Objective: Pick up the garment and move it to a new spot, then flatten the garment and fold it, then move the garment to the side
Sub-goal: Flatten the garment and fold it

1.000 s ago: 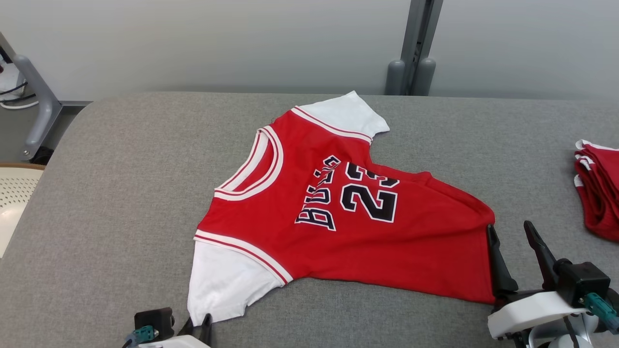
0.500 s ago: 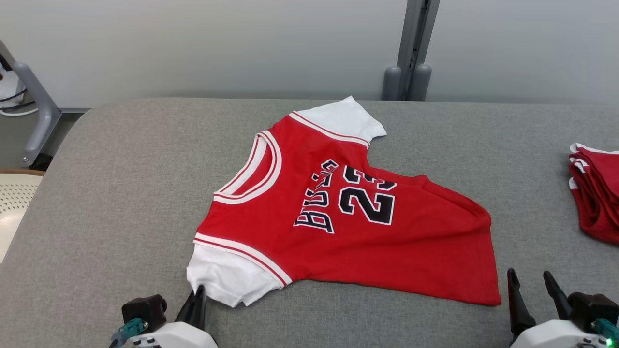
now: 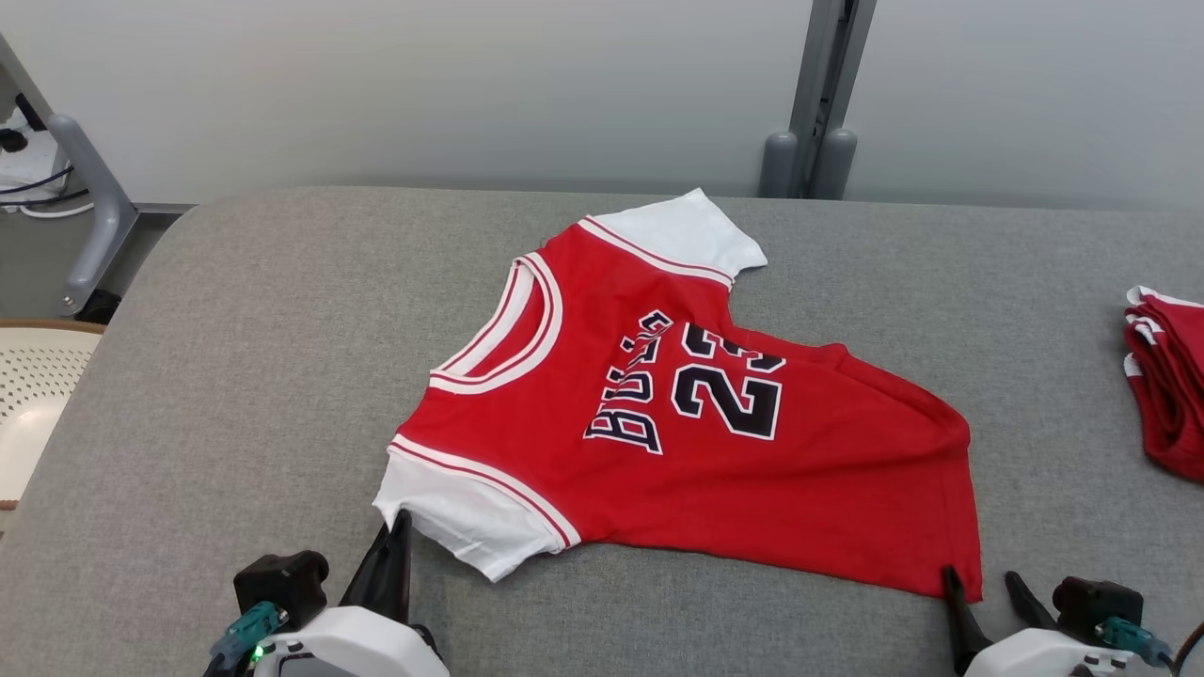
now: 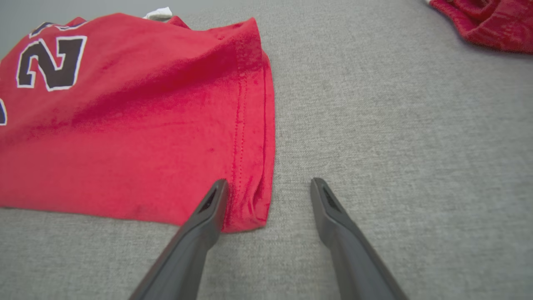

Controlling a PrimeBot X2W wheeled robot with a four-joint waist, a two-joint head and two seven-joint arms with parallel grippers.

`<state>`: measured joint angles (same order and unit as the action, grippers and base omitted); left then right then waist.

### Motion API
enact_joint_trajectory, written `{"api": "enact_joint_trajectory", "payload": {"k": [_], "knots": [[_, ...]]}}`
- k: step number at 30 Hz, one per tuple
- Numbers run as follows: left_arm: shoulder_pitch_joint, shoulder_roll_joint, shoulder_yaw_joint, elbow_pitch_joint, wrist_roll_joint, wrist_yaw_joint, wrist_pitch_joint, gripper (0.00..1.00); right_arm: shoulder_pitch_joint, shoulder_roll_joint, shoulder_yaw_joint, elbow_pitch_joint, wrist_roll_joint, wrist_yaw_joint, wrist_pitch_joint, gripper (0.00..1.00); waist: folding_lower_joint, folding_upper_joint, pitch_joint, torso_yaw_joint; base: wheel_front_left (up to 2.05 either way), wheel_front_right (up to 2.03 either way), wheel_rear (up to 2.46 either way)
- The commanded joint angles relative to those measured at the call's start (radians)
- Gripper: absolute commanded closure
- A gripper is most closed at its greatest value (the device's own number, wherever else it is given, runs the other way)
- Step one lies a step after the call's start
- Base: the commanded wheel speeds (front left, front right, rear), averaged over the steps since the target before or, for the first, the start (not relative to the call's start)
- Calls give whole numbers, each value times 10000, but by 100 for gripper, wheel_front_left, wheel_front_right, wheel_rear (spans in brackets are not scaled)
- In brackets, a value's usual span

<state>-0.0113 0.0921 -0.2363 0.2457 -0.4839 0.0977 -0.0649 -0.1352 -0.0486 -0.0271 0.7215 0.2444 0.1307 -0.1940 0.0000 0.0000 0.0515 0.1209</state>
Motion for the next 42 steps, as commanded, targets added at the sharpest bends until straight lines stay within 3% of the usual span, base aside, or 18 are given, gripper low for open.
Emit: {"api": "enact_joint_trajectory", "payload": {"k": [1,3,4,6,9,12,17,20,24,34,42], "knots": [[17,93,16,-47,64,18,-10,100,-74,-46,43,102,33,2,73,0,0,0,15,9,0,0,0],[20,90,4,-93,53,47,-4,100,-186,-32,237,379,107,3,131,1,0,0,40,31,0,0,0],[28,96,1,-108,40,48,-2,100,-230,-20,337,500,115,5,179,10,0,0,48,40,0,0,0],[41,109,-5,-128,24,69,-6,100,-301,10,622,707,242,5,262,50,0,0,60,54,0,0,0],[48,116,-6,-158,-11,77,-43,100,-382,7,904,896,380,5,347,69,0,0,75,56,0,0,0],[17,130,11,-198,-56,63,-99,100,-510,-6,927,929,451,3,151,100,0,0,73,38,0,0,0],[-165,125,-16,-330,-101,-122,-322,100,-813,-41,787,436,871,3,-299,100,0,0,54,-19,0,0,0],[-403,91,46,-531,-303,-327,-555,100,-866,-39,1054,-445,2191,3,-455,100,0,0,-16,-86,0,0,0],[-739,37,190,-898,-622,-625,-867,100,-862,-56,1172,-1640,3101,3,-452,100,0,0,-134,-195,0,0,0],[-1457,137,609,-2784,-1426,-1058,-797,100,-332,-240,424,-5521,4523,3,720,100,0,0,-419,-461,0,0,0],[-2147,320,637,-4926,-1788,-1014,-1,100,43,-225,-410,-8293,5256,5,1811,100,0,0,-437,-547,0,0,0]]}}
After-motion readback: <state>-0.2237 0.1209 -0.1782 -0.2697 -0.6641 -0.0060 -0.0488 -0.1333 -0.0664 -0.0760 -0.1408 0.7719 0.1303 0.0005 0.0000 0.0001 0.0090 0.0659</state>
